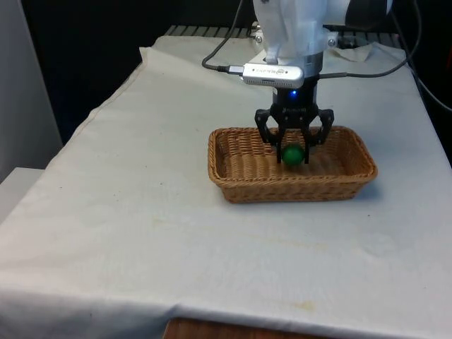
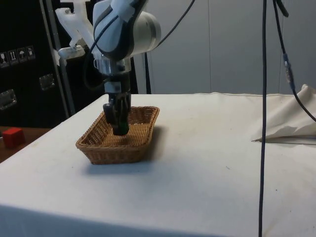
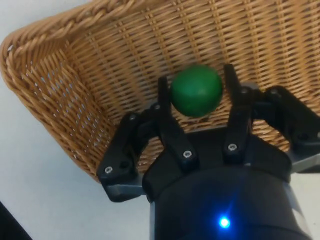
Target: Pick up the ball and place it into the basket.
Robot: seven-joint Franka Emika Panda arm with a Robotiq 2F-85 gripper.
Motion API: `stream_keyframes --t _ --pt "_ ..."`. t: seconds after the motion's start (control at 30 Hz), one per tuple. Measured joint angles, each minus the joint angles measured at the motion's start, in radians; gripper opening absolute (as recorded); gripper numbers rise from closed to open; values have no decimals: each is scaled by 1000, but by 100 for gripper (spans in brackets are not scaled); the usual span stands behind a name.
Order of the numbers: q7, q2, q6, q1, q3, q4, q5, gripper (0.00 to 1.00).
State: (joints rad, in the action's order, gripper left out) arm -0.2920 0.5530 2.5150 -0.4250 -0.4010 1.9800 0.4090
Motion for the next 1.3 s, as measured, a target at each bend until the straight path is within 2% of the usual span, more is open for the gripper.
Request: stream_keyframes --t 0.03,0.07,0.2,0.23,0.27,0.3,0.6,0.77,0.97,1.3 --pt "0 0 0 0 0 0 0 22" --pt "0 0 0 0 0 0 0 40" --pt "0 0 0 0 0 -1 0 74" --pt "0 0 0 0 0 -1 0 74" --pt "0 0 0 0 0 -1 0 84" --pt "0 0 0 0 0 -1 0 99" --pt "0 -2 0 0 -1 -2 0 100" --pt "0 -33 -20 -3 -6 7 -9 100" --pt "16 -131 -31 -7 -9 75 -56 100" --pt "35 -249 -43 -9 -9 159 -127 100"
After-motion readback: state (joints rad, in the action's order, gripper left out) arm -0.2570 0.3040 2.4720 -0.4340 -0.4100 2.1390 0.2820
